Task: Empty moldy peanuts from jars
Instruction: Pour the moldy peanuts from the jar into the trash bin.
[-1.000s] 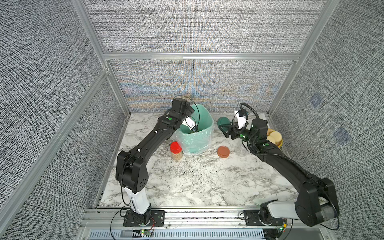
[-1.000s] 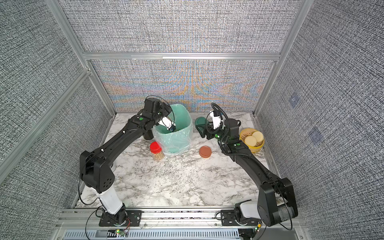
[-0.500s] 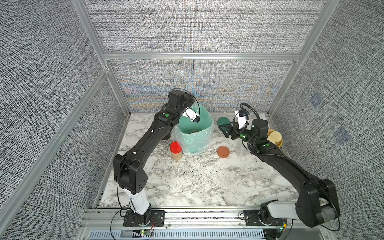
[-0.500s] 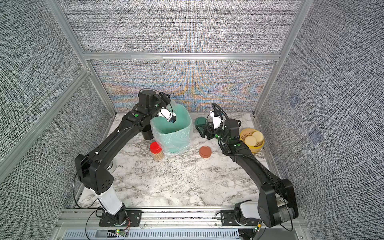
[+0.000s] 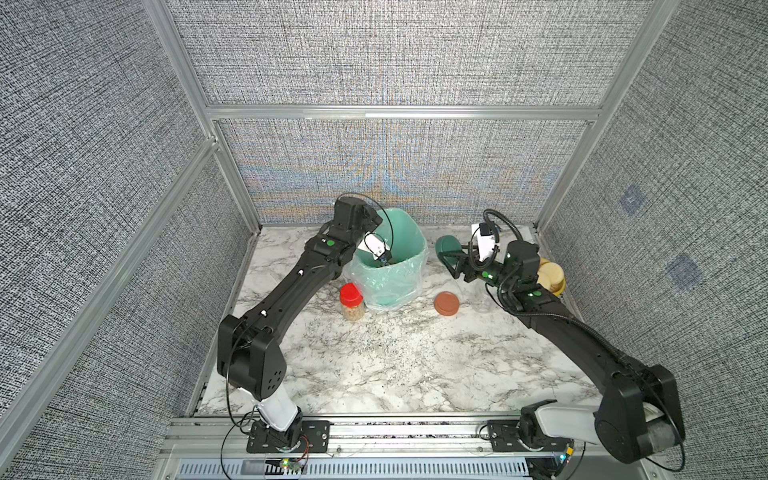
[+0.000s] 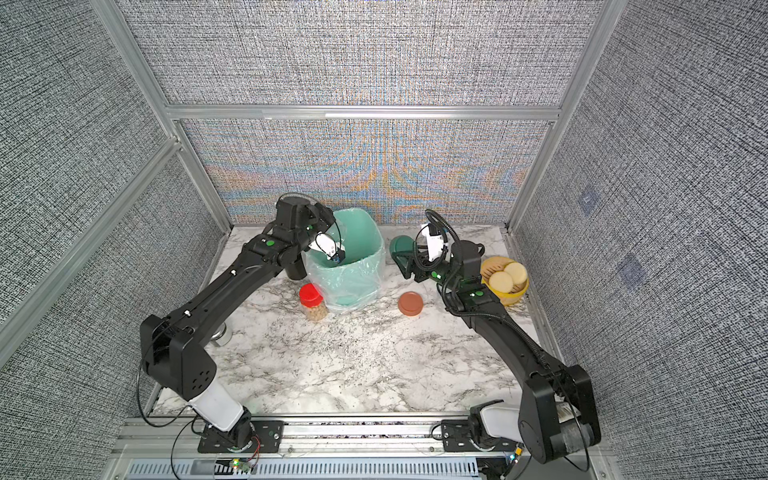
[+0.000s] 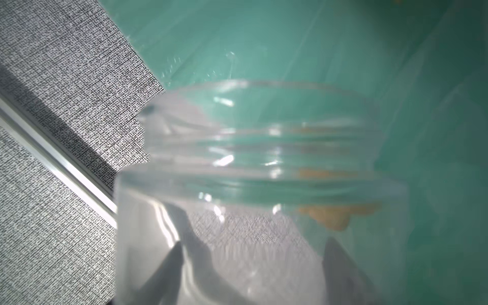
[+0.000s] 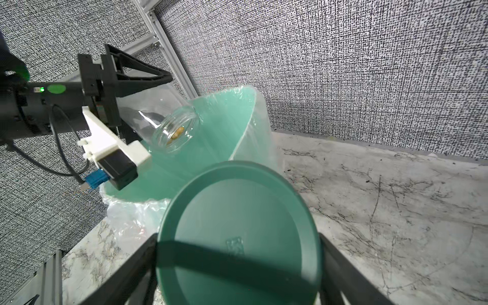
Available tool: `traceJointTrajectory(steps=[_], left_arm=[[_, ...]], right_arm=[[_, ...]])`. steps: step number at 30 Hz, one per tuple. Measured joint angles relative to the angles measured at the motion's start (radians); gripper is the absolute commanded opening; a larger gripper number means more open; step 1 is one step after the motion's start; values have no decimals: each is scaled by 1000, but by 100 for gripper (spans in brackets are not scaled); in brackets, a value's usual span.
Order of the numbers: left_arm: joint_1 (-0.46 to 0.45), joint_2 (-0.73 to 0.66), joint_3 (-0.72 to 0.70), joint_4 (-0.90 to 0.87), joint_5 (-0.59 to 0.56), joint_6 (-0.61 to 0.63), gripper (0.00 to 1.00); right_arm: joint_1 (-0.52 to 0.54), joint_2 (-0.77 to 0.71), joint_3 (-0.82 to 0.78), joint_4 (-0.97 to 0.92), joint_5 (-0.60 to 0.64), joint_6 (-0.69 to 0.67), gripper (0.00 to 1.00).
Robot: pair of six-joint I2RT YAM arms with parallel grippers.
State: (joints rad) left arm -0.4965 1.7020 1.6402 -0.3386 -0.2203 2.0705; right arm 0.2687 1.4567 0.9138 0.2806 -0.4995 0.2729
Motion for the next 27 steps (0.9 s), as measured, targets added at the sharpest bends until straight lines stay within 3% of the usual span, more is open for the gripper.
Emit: traceJointTrajectory(steps=[5,12,22,27], left_arm=[[0,7,122,-38,-20,0,0],[0,-53,-65,-36,-36,-1,0],[1,-40,106,-96,-72,0,0],[-11,-44,15,-79,-49,0,0]], right_arm=[[0,-1,-5,5,-1,0,50],[0,4,-22,16,-6,8,50],[0,-3,-31,47,-13,22,50],[0,5,-46,57,-24,41,50]])
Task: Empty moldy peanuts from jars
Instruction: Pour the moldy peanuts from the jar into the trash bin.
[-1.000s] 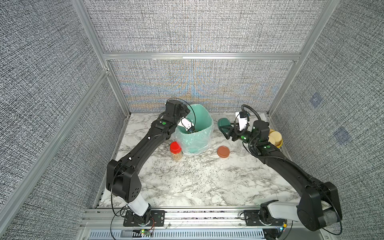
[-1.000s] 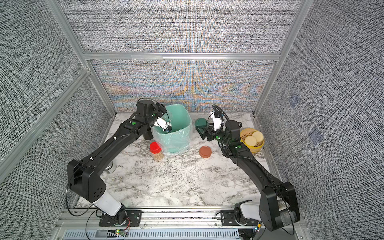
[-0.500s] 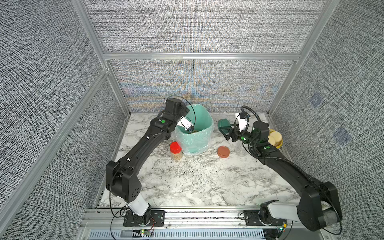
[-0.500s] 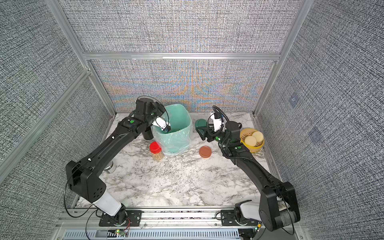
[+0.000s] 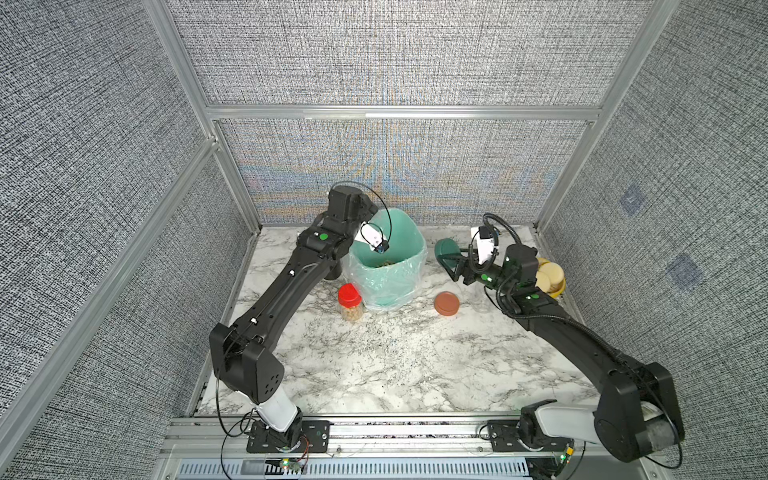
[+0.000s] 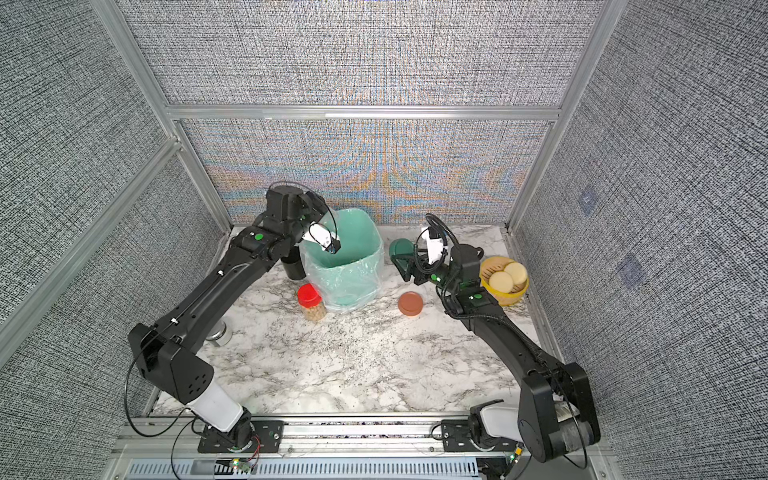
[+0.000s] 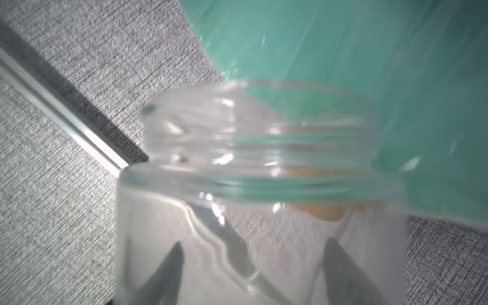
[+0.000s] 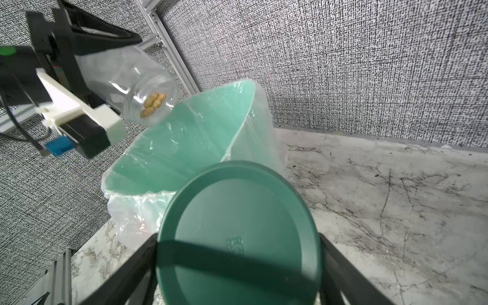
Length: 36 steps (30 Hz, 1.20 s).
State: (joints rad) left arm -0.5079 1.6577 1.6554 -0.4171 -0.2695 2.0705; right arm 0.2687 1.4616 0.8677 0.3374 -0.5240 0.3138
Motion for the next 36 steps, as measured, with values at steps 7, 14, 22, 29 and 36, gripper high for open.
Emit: traceJointTrajectory(steps=[7,14,22,29,36], left_arm=[[-1,111,154,-24,27,0,0],[-14,114,245,19,192,0,0],[-15,24,-31,-8,215,-3,0],[-12,56,34,40,188,0,0],[-16,55,32,30,153,0,0]], right_arm=[[0,-22,8,2,-8,-9,50],[-1,10,21,-4,-23,-19,50],[-1,44,40,-13,-36,-22,50],[-1,57,35,-3,-53,1,50],[-1,39,29,2,-60,-2,50]])
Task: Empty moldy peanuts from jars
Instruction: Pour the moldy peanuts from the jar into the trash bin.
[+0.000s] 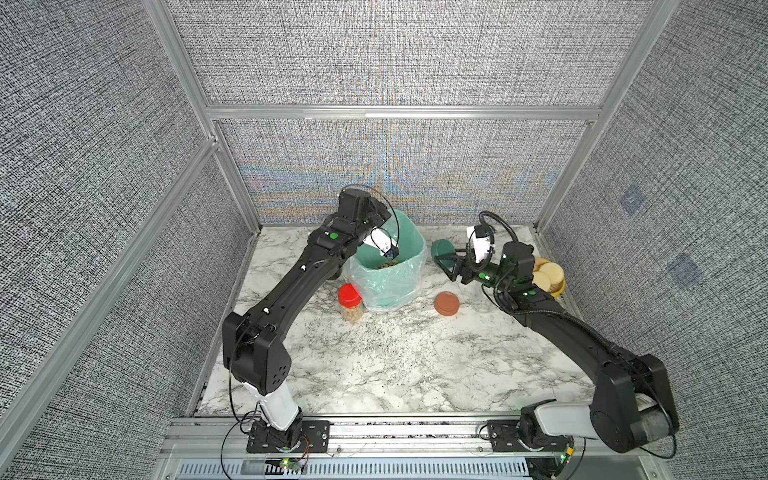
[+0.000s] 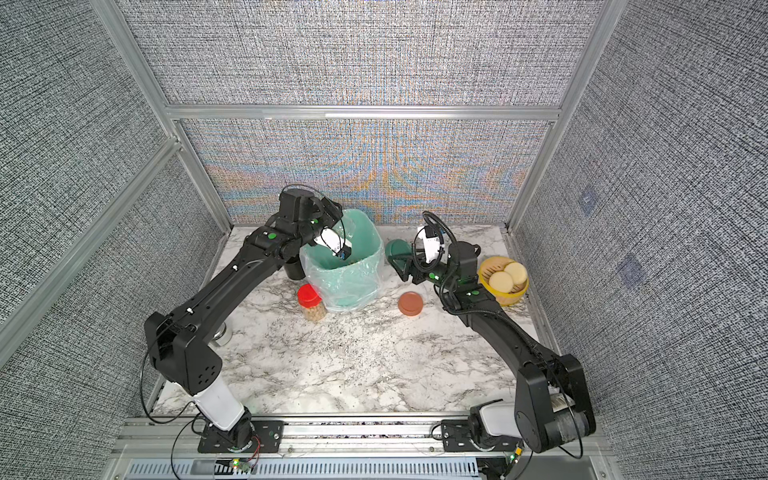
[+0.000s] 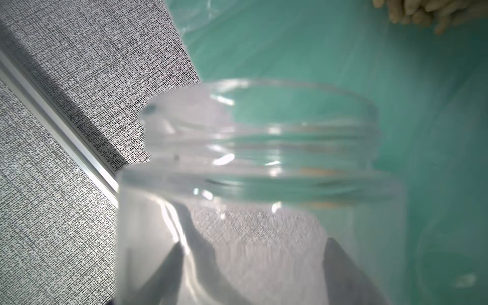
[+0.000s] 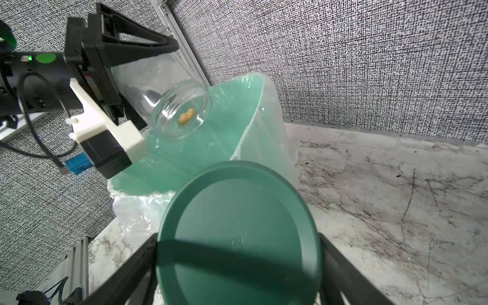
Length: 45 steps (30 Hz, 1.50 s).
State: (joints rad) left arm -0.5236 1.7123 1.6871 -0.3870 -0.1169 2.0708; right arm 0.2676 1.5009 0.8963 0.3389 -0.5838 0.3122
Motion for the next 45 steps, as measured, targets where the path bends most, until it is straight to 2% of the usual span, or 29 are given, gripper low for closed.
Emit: traceJointTrajectory(steps=[9,15,17,20,23,26,33,35,39,40,45], left_arm=[[12,0,-19,146,-51,0,0],[47,12,79,148,-108,0,0],[37,-27,35,176,-121,0,0],[28,-91,-109,176,-161,0,0],[37,-115,-221,153,-240,-1,0],[41,-132,-204,117,-248,0,0],[42,-116,-34,113,-248,0,0],[36,-121,-54,132,-249,0,0],[24,-148,-211,82,-261,0,0],[23,-150,-246,82,-293,-2,0],[27,-154,-224,55,-287,0,0]], right_arm=[[-5,8,8,-6,-6,-20,51],[-5,11,1,0,-20,-19,51],[-5,11,-13,2,-21,-12,50],[-5,10,-25,4,-23,-8,51],[-5,-1,-26,5,-24,-9,51],[-5,-10,-26,5,-26,-10,51],[-3,-13,-32,17,-25,5,50],[0,-16,-40,26,-25,10,51],[0,-23,-55,31,-25,13,51],[0,-25,-55,30,-25,13,51],[-6,-34,-55,31,-23,2,51]])
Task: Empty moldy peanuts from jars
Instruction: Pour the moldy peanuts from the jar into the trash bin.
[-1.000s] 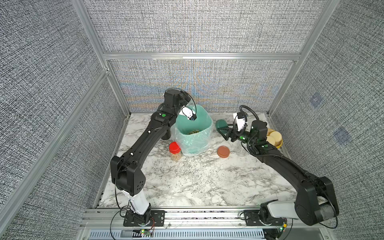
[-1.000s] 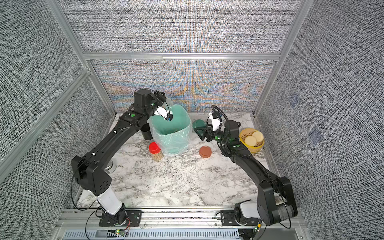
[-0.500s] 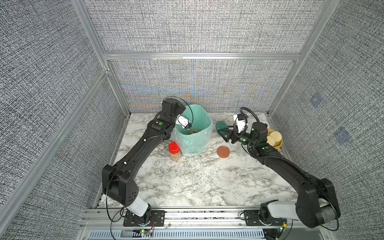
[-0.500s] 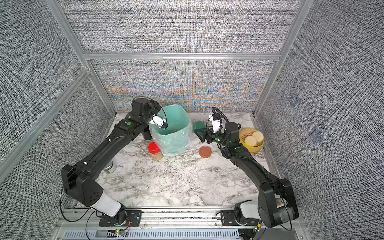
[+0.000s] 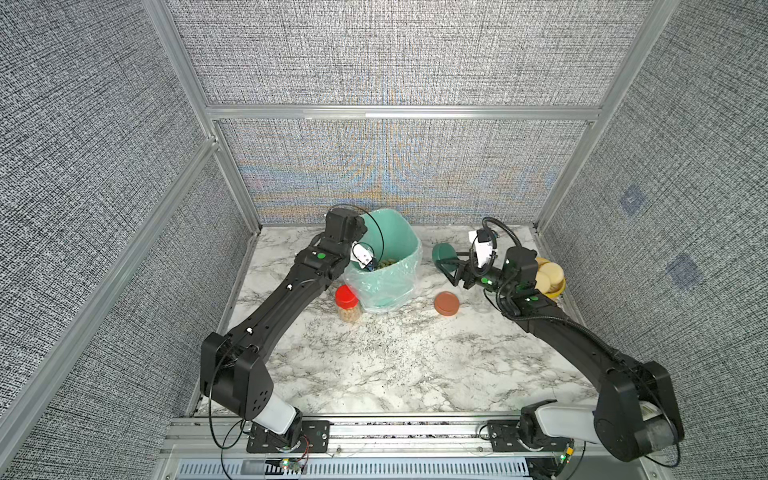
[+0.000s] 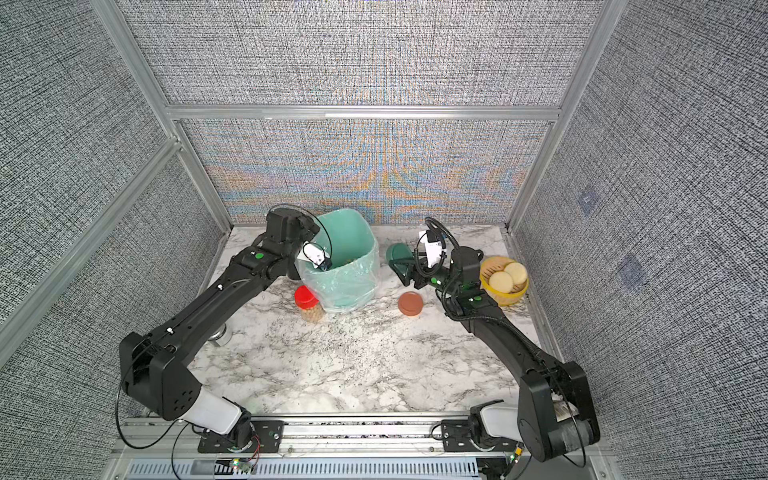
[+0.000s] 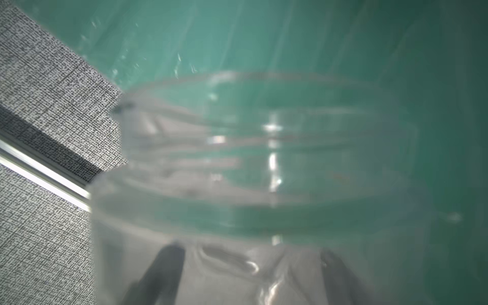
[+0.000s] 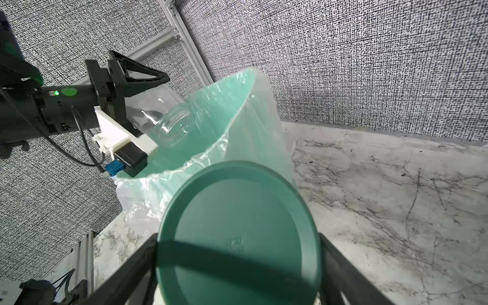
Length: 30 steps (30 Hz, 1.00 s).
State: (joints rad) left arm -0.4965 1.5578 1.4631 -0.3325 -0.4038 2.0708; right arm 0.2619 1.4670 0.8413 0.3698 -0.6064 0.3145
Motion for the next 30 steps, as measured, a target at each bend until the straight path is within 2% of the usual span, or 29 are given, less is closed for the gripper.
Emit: traceJointTrajectory(steps=[5,8,11,18,22,30], left_arm=[[0,25,154,-15,15,0,0],[-1,37,198,19,22,0,0],[-6,37,168,24,36,0,0],[-5,4,-12,3,19,0,0],[-5,9,23,-28,48,-12,0],[-8,-6,226,-186,230,-394,0]], right_arm=[[0,14,0,8,0,11,51],[0,17,-6,15,-1,21,51],[0,17,-13,17,-2,26,51],[0,3,-16,16,-2,25,51],[-1,3,-16,16,-3,23,51],[-1,-9,-4,16,-3,22,51]])
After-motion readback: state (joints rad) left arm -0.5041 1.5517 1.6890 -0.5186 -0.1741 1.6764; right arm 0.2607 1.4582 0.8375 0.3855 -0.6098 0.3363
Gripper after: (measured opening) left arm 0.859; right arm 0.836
